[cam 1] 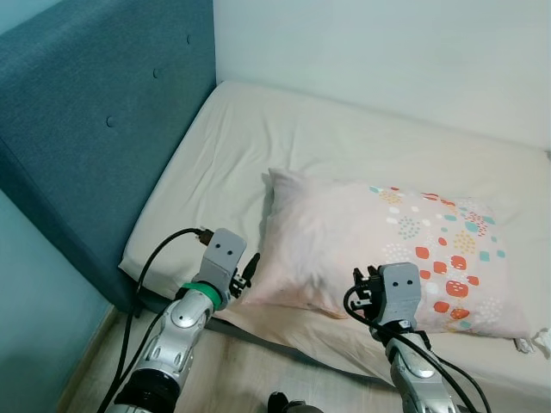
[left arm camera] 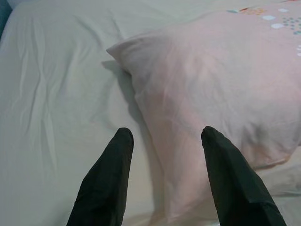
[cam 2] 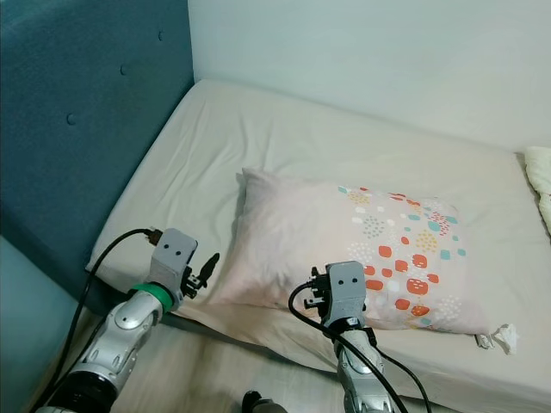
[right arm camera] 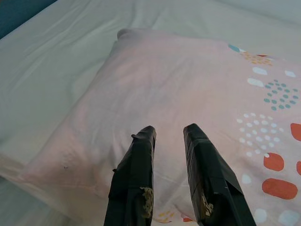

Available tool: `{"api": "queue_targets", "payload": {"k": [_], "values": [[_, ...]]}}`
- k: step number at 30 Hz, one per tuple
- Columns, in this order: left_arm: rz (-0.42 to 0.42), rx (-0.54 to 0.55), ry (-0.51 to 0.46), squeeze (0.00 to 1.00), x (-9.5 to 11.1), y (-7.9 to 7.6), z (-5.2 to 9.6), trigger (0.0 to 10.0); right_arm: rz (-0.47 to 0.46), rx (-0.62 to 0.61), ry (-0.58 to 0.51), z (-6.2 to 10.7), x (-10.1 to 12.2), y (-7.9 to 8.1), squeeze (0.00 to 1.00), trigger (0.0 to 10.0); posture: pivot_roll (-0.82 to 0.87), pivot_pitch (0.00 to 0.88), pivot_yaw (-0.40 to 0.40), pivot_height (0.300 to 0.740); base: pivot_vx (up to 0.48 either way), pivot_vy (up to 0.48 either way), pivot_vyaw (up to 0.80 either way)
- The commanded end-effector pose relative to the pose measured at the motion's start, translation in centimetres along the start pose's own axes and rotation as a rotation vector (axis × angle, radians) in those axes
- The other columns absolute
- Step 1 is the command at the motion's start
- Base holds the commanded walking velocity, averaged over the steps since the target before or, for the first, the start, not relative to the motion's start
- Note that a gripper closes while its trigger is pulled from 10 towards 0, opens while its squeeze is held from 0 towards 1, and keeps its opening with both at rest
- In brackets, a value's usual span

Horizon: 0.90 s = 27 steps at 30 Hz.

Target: Clean up the room

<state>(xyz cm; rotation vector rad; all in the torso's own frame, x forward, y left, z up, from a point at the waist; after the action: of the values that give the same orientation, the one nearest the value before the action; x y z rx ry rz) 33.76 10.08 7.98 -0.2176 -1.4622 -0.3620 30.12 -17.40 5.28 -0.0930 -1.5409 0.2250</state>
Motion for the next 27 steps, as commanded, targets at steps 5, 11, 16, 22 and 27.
{"api": "queue_targets", "payload": {"k": [5, 11, 16, 22, 27], "values": [[0.006, -0.009, 0.032, 0.00, -0.90, -0.30, 0.29, 10.0, -0.003, -0.010, 0.025, 0.57, -0.81, -0.35, 0.00, 10.0, -0.06, 0.134, -0.001, 0.690, 0.000, 0.000, 0.00], [0.011, -0.003, 0.043, 0.00, -1.07, -0.24, 0.30, 10.0, -0.005, -0.008, 0.025, 0.56, -0.83, -0.35, 0.00, 10.0, -0.06, 0.134, -0.001, 0.670, 0.000, 0.000, 0.00], [0.034, 0.005, 0.052, 0.00, -1.19, -0.16, 0.30, 10.0, -0.005, -0.006, 0.025, 0.59, -0.81, -0.33, 0.00, 10.0, -0.05, 0.139, -0.002, 0.655, 0.000, 0.000, 0.00], [0.062, 0.012, 0.064, 0.00, -1.31, -0.02, 0.24, 10.0, -0.006, -0.004, 0.025, 0.62, -0.81, -0.29, 0.00, 10.0, -0.05, 0.139, -0.002, 0.630, 0.000, 0.000, 0.00], [0.083, 0.005, 0.071, 0.00, -1.27, -0.16, 0.13, 10.0, -0.007, -0.003, 0.027, 0.62, -0.86, -0.27, 0.00, 10.0, -0.05, 0.139, -0.002, 0.605, 0.000, 0.000, 0.00]]}}
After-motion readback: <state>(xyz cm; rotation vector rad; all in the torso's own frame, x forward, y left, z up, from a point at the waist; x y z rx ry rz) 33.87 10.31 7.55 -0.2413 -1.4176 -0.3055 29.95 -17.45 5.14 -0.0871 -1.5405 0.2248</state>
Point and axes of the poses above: a point about 5 cm out from each wrist's last joint towards the gripper, its own z axis pointing back from the gripper into the wrist, its own x axis along the axis of the wrist's last joint, y = z × x, the point moved 2 cm from there along -z, pointing out of the wrist towards the gripper, and after that the axes turned 7 degrees about z, right-handed, at the moved point
